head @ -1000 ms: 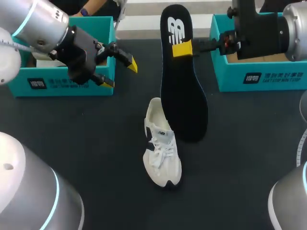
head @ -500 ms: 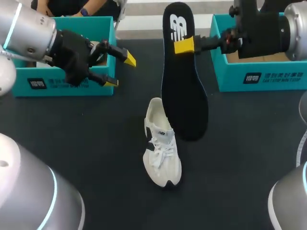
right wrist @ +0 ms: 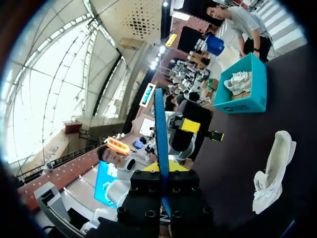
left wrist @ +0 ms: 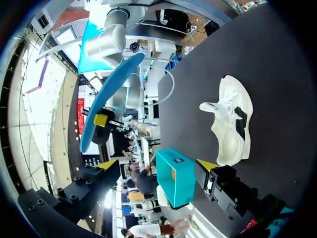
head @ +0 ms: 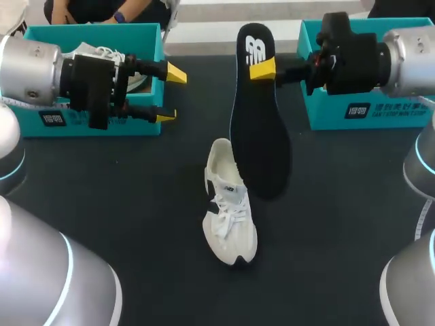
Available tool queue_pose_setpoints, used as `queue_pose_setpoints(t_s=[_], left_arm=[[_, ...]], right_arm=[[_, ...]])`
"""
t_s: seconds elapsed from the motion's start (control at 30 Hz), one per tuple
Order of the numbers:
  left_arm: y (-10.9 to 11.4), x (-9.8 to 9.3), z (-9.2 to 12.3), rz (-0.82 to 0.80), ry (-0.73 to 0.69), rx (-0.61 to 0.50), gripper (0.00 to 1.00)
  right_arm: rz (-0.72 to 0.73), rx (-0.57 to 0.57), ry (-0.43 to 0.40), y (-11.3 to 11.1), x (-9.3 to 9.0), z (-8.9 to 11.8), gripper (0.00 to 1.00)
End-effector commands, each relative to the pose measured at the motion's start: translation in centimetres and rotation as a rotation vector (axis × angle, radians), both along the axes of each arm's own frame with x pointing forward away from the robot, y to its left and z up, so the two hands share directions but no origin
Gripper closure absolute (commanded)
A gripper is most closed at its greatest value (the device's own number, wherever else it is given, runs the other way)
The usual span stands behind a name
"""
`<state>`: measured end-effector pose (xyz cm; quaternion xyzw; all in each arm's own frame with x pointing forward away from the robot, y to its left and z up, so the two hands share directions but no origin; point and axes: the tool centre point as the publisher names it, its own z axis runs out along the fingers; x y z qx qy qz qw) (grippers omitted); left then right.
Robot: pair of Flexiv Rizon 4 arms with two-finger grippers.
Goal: Take the shoe out of the shoebox, open the shoe tongue, remove and reinsert the insole, then place the shoe into the shoebox
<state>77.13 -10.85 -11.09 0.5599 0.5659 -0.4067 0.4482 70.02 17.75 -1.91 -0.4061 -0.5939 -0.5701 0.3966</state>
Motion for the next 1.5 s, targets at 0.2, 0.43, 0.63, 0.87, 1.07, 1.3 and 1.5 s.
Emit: queue_pose_setpoints(t_s=[0.2,0.43,0.63,0.87,1.07,1.3,1.5], left_arm=[[-1.1,-1.1,0.7,0.019,-0.008,-0.120,0.00],[-2.1,-2.2,1.6,-0.015,-0.024,-0.189,0.00],[-3.3,-3.1,1.5,-0.044,-0.019,-0.221,0.00],[-5.3,-3.8,1.0,-0.044,-0.007,-0.268,0.00],[-6.9,-4.6,0.8,-0.016,-0.011,-0.301,0.00],[-7.4,-5.7,0.8,-0.041,-0.021,-0.309,0.00],[-7.1,-5.9,0.5,-0.044,-0.015,-0.301,0.00]], right_arm=[[-0.021,0.045,0.132,1.3,3.7,-2.4,1.00],[-0.020,0.057,0.271,2.4,5.4,-4.3,1.00],[0.007,0.071,0.385,3.7,5.7,-5.6,1.00],[0.019,0.066,0.423,4.7,6.3,-6.1,1.00],[-0.009,0.060,0.439,5.0,6.6,-6.3,1.00],[-0.091,0.049,0.487,4.8,5.5,-6.9,1.00],[-0.115,0.037,0.503,4.1,4.7,-7.0,1.00]])
